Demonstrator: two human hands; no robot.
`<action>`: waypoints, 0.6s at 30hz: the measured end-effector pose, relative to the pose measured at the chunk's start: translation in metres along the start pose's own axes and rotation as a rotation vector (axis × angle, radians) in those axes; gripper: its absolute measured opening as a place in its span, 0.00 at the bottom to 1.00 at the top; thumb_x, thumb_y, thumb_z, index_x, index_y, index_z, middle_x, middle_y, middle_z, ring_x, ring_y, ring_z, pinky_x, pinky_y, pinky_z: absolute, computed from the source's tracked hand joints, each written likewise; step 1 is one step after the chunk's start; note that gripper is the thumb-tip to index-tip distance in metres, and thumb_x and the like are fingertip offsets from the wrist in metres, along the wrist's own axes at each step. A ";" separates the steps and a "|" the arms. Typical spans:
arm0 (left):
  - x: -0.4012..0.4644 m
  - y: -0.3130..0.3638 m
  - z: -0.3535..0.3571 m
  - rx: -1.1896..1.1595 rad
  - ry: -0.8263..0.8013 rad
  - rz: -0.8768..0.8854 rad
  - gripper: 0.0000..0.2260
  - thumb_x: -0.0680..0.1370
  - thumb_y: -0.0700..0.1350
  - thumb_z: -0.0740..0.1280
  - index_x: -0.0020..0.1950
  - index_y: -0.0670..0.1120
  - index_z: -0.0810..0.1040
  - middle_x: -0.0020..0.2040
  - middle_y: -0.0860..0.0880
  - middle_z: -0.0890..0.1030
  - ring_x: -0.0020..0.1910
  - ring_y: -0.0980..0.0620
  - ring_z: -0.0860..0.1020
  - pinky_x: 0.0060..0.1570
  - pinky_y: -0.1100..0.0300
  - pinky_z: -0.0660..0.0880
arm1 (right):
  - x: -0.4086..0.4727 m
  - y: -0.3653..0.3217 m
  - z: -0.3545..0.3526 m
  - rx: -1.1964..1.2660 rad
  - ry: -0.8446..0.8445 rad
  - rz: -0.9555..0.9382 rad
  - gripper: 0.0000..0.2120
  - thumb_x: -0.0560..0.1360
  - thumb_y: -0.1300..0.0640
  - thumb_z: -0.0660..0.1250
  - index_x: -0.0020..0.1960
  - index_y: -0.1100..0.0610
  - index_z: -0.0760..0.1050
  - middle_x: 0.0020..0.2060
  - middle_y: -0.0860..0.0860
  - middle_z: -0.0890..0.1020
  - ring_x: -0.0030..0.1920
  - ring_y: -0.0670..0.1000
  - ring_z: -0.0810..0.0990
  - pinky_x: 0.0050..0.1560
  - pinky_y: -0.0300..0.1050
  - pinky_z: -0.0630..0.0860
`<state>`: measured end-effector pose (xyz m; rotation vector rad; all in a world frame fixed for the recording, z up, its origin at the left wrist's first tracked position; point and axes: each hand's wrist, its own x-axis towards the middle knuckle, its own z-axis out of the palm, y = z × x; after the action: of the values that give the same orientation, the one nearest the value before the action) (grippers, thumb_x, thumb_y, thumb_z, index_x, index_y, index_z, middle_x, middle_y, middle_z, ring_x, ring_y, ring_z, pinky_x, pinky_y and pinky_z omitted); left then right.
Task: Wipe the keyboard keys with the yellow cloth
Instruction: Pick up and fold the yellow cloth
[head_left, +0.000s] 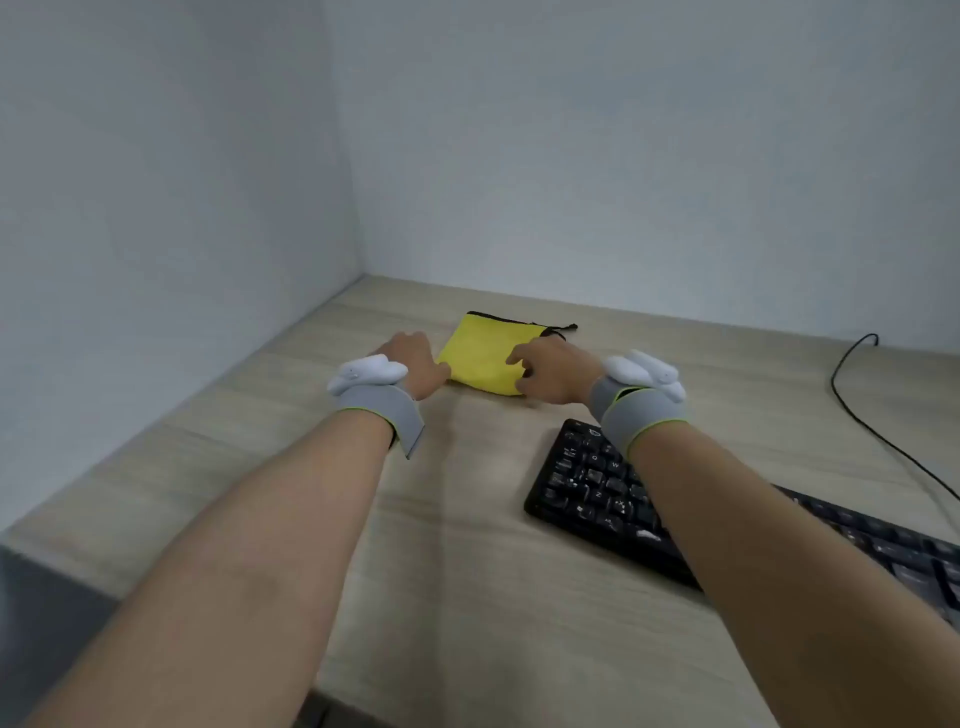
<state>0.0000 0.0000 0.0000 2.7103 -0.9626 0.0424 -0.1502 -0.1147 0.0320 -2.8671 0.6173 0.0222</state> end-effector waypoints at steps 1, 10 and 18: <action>-0.002 -0.001 0.001 0.011 -0.028 -0.015 0.19 0.77 0.53 0.63 0.61 0.40 0.73 0.59 0.39 0.76 0.55 0.40 0.76 0.45 0.55 0.68 | 0.001 -0.001 0.002 -0.010 -0.023 0.009 0.21 0.75 0.59 0.60 0.68 0.56 0.67 0.65 0.58 0.73 0.65 0.59 0.71 0.62 0.55 0.73; 0.002 0.009 0.010 0.028 -0.107 -0.053 0.23 0.80 0.55 0.58 0.67 0.39 0.69 0.67 0.37 0.69 0.61 0.38 0.72 0.55 0.51 0.69 | 0.009 -0.006 0.010 -0.027 -0.049 0.022 0.16 0.75 0.60 0.58 0.61 0.59 0.74 0.60 0.59 0.76 0.59 0.62 0.75 0.61 0.56 0.74; 0.010 0.022 0.019 0.022 -0.117 -0.085 0.25 0.81 0.57 0.56 0.66 0.37 0.69 0.69 0.36 0.64 0.67 0.38 0.65 0.62 0.49 0.64 | 0.013 -0.005 0.006 0.064 -0.087 -0.035 0.11 0.73 0.60 0.62 0.50 0.58 0.82 0.52 0.57 0.83 0.55 0.59 0.77 0.60 0.56 0.74</action>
<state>-0.0066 -0.0273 -0.0119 2.7977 -0.8809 -0.1233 -0.1364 -0.1144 0.0258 -2.7974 0.5413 0.1183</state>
